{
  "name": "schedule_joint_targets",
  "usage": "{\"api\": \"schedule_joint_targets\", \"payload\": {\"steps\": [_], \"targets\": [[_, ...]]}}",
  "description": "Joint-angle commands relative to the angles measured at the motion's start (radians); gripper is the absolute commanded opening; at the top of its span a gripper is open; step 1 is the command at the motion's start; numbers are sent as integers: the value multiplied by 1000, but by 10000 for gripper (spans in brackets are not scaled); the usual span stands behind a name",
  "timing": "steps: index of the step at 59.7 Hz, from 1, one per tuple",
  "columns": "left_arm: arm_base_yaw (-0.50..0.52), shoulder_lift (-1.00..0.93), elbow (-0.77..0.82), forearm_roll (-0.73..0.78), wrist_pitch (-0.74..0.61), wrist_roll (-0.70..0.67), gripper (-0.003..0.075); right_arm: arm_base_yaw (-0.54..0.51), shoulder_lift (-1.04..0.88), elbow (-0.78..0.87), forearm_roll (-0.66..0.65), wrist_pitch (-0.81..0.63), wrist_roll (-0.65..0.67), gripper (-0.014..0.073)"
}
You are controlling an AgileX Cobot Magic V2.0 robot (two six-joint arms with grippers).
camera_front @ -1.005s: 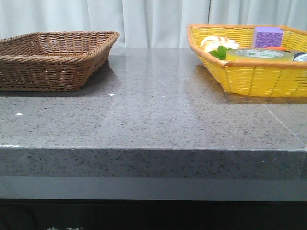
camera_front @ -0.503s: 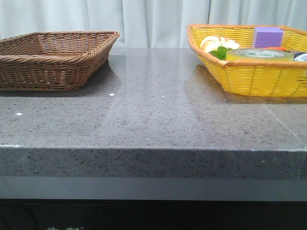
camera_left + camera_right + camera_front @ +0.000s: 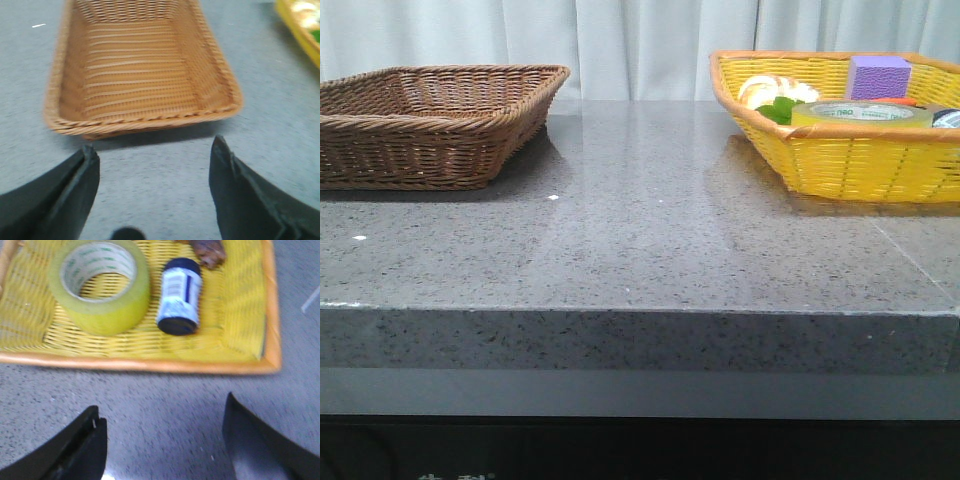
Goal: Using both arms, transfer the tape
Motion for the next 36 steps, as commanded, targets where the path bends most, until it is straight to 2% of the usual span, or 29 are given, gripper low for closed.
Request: {"api": "schedule_joint_targets", "payload": {"steps": [1,15,25,36], "targets": [[-85,6,-34,-14,-84,0,472,12,72,-128,44,-17,-78,484],[-224,6,-34,-14,-90,0,472,15,321,-392,81,120,-164,484],[-237,6,-34,-14,-90,0,472,15,488,-558,134,204,-249,484],[-237,6,-34,-14,-90,0,472,15,630,-680,157,222,-334,484]]}}
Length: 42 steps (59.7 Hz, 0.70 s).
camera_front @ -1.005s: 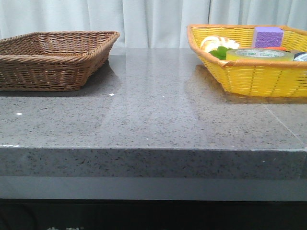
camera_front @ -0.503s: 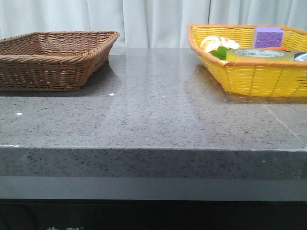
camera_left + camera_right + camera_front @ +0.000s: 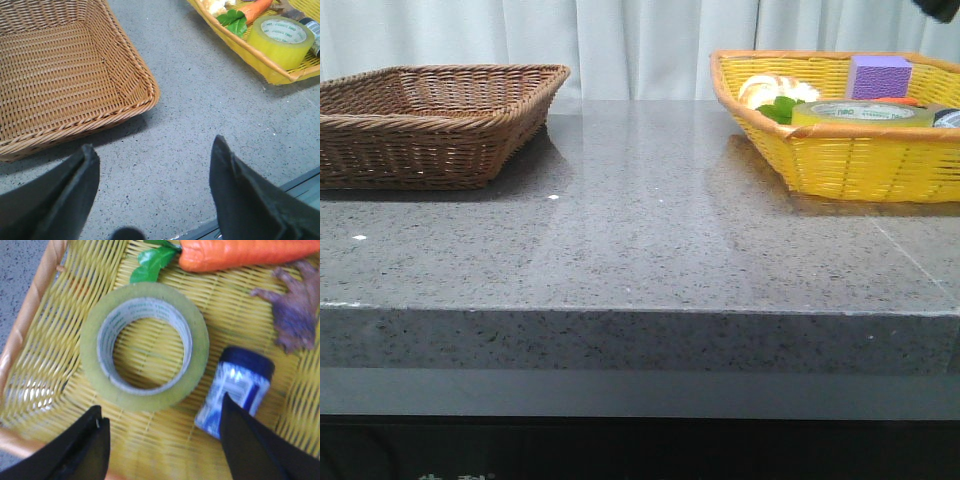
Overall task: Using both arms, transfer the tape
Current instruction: 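Reach the right gripper down into the yellow basket over the tape roll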
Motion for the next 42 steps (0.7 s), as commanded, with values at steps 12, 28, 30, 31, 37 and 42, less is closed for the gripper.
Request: {"api": "schedule_joint_targets", "payload": {"steps": [12,28,30,31,37,42], "targets": [[-8,6,-34,-8,-76,0,472,1,150,-182,22,9,-139,484],[-8,6,-34,-16,-68,0,472,2,279,-231,37,-6,-182,484],[-8,6,-34,-16,-68,0,472,2,290,-231,44,-9,-182,484],[-8,6,-34,-16,-68,0,472,2,298,-232,48,-10,-182,484],[-8,6,-34,-16,-68,0,472,2,330,-232,60,-13,-183,479],[-8,6,-34,-16,-67,0,472,2,339,-232,59,-13,-183,394]]}}
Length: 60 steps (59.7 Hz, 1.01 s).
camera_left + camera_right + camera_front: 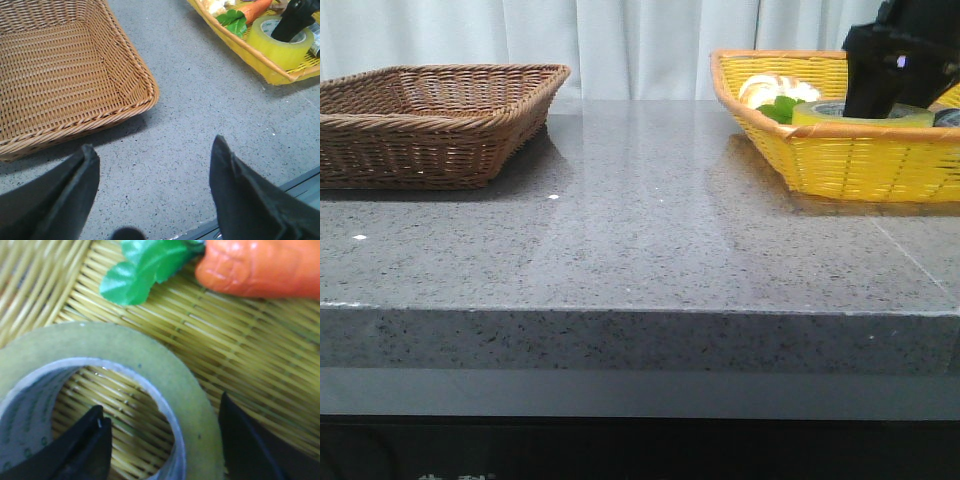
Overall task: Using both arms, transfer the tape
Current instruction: 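Reach the right gripper down into the yellow basket over the tape roll, then grasp the clear yellow tape roll with the right gripper and lift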
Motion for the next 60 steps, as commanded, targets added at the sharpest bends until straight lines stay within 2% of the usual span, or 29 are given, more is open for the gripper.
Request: {"api": "schedule_joint_targets", "payload": {"steps": [1,6,10,33,44,50,60], "targets": [[-8,6,-34,-14,-67,0,472,0,-48,-33,25,-32,-17,370],[-8,6,-34,-14,-67,0,472,0,-48,-33,25,-34,-17,227],[-8,6,-34,-14,-67,0,472,0,-51,-33,26,-34,-17,172],[-8,6,-34,-14,-67,0,472,0,-210,-33,26,-8,-17,171],[-8,6,-34,-14,-67,0,472,6,-331,-33,87,-13,-17,171],[-8,6,-34,-14,-67,0,472,46,-381,-33,100,-14,-17,171],[-8,6,-34,-14,-67,0,472,207,-400,-31,100,-19,-17,171]]}}
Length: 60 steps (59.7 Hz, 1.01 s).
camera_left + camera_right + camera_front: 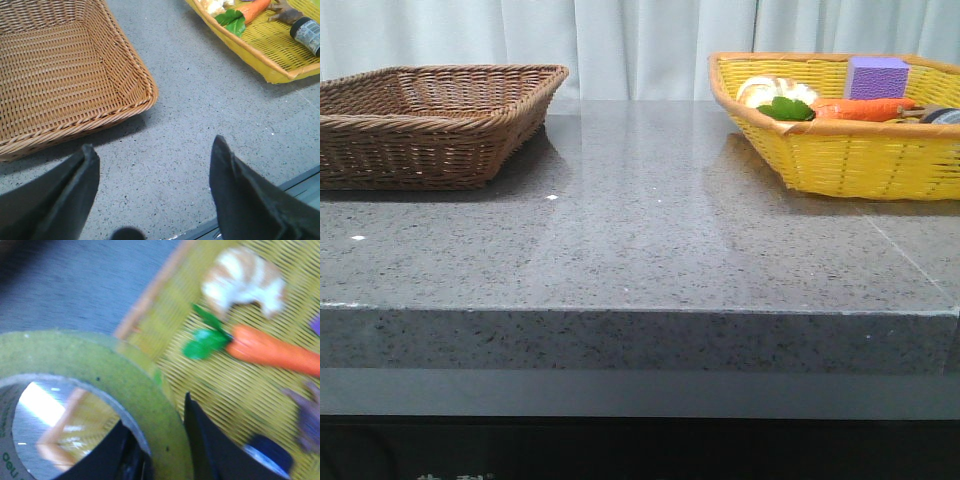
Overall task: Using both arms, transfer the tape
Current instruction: 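Grasp the clear yellow tape roll with the right gripper and lift, then carry the tape roll toward the table center and set it down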
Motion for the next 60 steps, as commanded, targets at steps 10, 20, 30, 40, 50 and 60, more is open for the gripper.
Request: {"api": "schedule_joint_targets", "payload": {"steps": [10,20,30,40,50,60], "targets": [[-8,6,-34,-14,-67,0,472,233,1,-30,43,-77,-9,171],[-8,6,-34,-14,-67,0,472,340,80,-30,-32,-96,-9,171],[-8,6,-34,-14,-67,-6,472,386,160,-30,-89,-114,-5,171],[-8,6,-34,-15,-67,-6,472,391,219,-30,-102,-163,-5,171],[-8,6,-34,-15,-67,-6,472,391,260,-30,-137,-197,-3,171],[-8,6,-34,-15,-67,-6,472,391,289,-30,-178,-216,2,171]]}}
